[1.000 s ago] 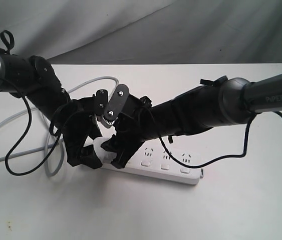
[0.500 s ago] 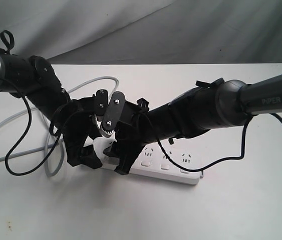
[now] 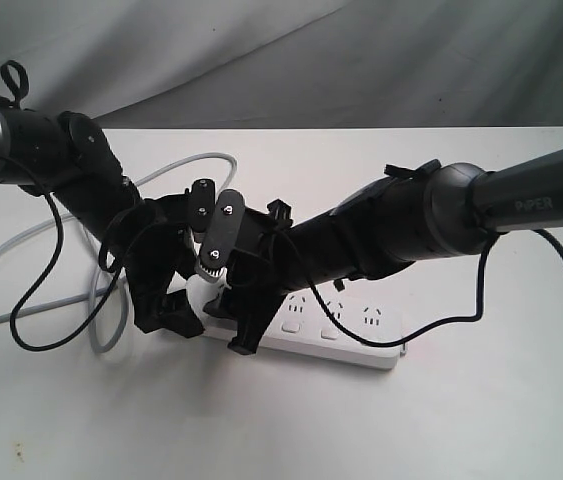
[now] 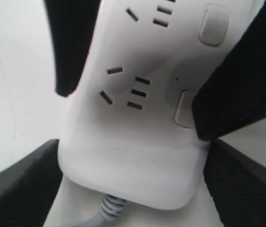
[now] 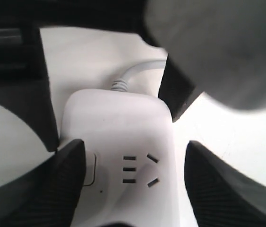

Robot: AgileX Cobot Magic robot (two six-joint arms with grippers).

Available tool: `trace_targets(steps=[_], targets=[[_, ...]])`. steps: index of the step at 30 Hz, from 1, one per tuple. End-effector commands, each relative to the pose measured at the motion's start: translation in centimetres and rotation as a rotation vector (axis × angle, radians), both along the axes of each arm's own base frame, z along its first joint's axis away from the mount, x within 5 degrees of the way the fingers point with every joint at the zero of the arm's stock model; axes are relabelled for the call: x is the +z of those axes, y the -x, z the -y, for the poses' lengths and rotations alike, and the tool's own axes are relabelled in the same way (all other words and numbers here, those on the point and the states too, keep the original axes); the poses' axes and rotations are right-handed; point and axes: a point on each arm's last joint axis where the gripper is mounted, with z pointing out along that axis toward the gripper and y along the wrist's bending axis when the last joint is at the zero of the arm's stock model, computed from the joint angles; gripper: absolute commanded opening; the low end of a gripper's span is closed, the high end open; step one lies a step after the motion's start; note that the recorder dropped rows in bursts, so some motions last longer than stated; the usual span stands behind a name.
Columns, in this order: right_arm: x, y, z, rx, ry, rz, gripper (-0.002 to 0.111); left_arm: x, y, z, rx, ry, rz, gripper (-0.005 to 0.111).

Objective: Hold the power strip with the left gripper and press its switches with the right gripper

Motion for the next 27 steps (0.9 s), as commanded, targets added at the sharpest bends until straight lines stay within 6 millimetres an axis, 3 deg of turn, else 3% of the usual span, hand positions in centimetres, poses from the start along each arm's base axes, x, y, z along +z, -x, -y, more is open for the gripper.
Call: trace_targets(steps=[1,15,20,27], targets=[[-0.5,-0.1,0.2,0.024,0.045,0.021,0.057,-0.1,-0.1,0.1,0.012,0.000,0.001,0.073],[-0.6,-0.1,0.3,0.037,0.072,0.039,0.057,-0.1,-0.1,0.1,0.011,0.000,0.002,0.073],[-2.1,0.0,0.5,0.090,0.135,0.037,0.057,-0.1,-0.1,0.1,0.011,0.000,0.002,0.073],[-2.2,-0.2,0.6,0.071,0.160,0.060,0.057,-0.1,-0.1,0.1,0.011,0.000,0.002,0.073]])
